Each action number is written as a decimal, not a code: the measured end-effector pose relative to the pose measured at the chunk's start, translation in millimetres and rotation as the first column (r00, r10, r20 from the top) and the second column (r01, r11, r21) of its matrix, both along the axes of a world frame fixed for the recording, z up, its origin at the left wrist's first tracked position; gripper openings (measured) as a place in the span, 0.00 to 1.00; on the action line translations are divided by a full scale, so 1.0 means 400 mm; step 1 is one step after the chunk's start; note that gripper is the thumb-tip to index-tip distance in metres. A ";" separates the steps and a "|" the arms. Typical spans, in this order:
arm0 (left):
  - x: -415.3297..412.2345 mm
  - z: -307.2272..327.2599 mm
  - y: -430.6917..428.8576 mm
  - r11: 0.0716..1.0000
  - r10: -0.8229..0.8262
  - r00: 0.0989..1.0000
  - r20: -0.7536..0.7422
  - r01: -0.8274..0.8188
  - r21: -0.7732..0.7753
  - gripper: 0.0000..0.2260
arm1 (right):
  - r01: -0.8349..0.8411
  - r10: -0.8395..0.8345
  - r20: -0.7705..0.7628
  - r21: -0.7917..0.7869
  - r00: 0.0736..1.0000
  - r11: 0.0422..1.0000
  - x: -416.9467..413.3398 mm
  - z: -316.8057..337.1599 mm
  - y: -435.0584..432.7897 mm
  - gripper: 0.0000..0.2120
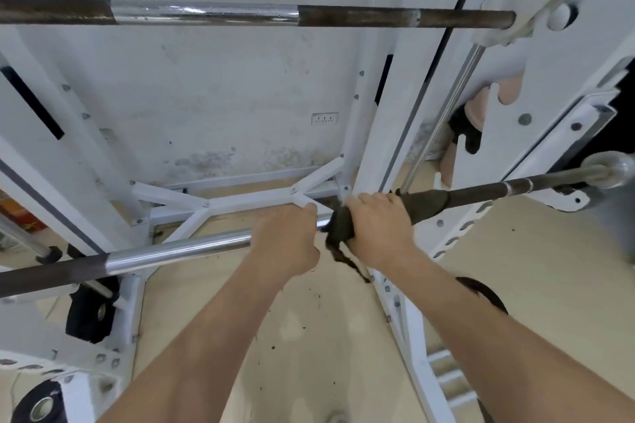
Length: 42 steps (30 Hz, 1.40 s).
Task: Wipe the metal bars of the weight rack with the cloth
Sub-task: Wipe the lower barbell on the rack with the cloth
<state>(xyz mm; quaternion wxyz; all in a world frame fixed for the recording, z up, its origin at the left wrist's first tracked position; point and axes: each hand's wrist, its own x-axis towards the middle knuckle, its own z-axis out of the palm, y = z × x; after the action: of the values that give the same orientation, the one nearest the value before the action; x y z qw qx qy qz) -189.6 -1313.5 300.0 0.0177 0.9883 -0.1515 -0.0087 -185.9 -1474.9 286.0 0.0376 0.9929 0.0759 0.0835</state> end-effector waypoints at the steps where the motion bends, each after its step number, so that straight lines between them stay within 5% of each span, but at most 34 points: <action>1: -0.007 -0.008 -0.018 1.000 -0.025 0.998 0.066 0.024 0.019 0.12 | -0.037 0.034 0.085 0.043 0.996 0.998 -0.017 -0.022 0.045 0.14; 4: -0.012 -0.023 -0.032 0.999 0.029 0.988 0.151 -0.034 0.032 0.11 | -0.148 0.111 0.260 0.127 0.959 0.981 -0.032 -0.062 0.060 0.13; 9: -0.001 -0.017 -0.034 0.988 0.151 0.986 0.076 -0.147 -0.055 0.04 | -0.117 0.097 0.288 0.052 0.953 0.992 0.002 -0.051 -0.247 0.13; 12: 0.004 -0.008 -0.050 0.975 0.217 0.976 0.006 -0.216 -0.047 0.04 | -0.039 0.045 0.139 -0.048 0.989 0.998 0.045 -0.011 -0.378 0.11; 15: -0.016 -0.021 -0.073 0.968 0.245 0.965 0.090 -0.239 -0.074 0.10 | -0.072 0.055 -0.202 -0.077 0.978 0.994 0.099 0.052 -0.424 0.09; 17: -0.031 -0.027 -0.147 0.983 0.175 0.961 0.213 -0.157 -0.098 0.17 | -0.115 0.078 -0.511 -0.041 0.856 0.993 0.150 0.099 -0.415 0.10; 19: -0.027 -0.032 -0.261 0.997 0.062 0.960 0.272 -0.050 -0.053 0.19 | -0.145 0.100 -0.770 0.010 0.631 0.989 0.204 0.134 -0.395 0.16; 21: -0.002 -0.030 -0.366 0.998 0.066 0.977 0.203 -0.065 -0.011 0.14 | -0.118 0.112 -0.897 0.067 0.429 0.991 0.242 0.150 -0.382 0.20; 23: 0.036 -0.020 -0.418 0.985 0.146 0.982 0.123 -0.156 0.076 0.07 | -0.112 0.164 -0.923 0.132 0.349 0.985 0.254 0.148 -0.383 0.15; 24: 0.053 -0.019 -0.426 0.972 0.183 0.978 0.098 -0.195 0.130 0.05 | -0.139 0.201 -0.903 0.159 0.379 0.977 0.250 0.145 -0.389 0.13; 26: 0.073 -0.014 -0.429 0.954 0.217 0.974 0.063 -0.225 0.196 0.06 | -0.224 0.282 -0.753 0.182 0.594 0.958 0.219 0.107 -0.407 0.12; 28: 0.079 -0.011 -0.429 0.955 0.217 0.975 0.052 -0.223 0.197 0.08 | -0.373 0.389 -0.272 0.108 0.880 0.921 0.162 0.040 -0.434 0.12; 30: 0.081 -0.006 -0.429 0.958 0.212 0.976 0.052 -0.218 0.186 0.08 | -0.435 0.432 0.149 -0.017 0.889 0.900 0.117 -0.018 -0.488 0.08; 31: 0.082 -0.003 -0.427 0.959 0.205 0.978 0.048 -0.210 0.190 0.07 | -0.429 0.427 0.205 -0.036 0.881 0.903 0.113 -0.035 -0.531 0.08; 37: 0.079 0.002 -0.425 0.965 0.197 0.980 0.006 -0.195 0.173 0.06 | -0.027 0.027 -0.006 -0.068 1.000 0.997 0.127 0.012 -0.655 0.09; 42: 0.076 -0.007 -0.430 0.958 0.203 0.978 0.047 -0.208 0.198 0.06 | -0.097 0.100 -0.052 0.050 0.994 0.994 0.083 0.031 -0.409 0.10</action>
<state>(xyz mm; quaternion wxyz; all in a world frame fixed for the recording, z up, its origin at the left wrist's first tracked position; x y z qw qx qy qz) -159.1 -1485.5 297.3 -0.0839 0.9953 -0.0467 -0.0093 -152.6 -1638.5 298.6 0.0076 0.9905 0.1237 0.0600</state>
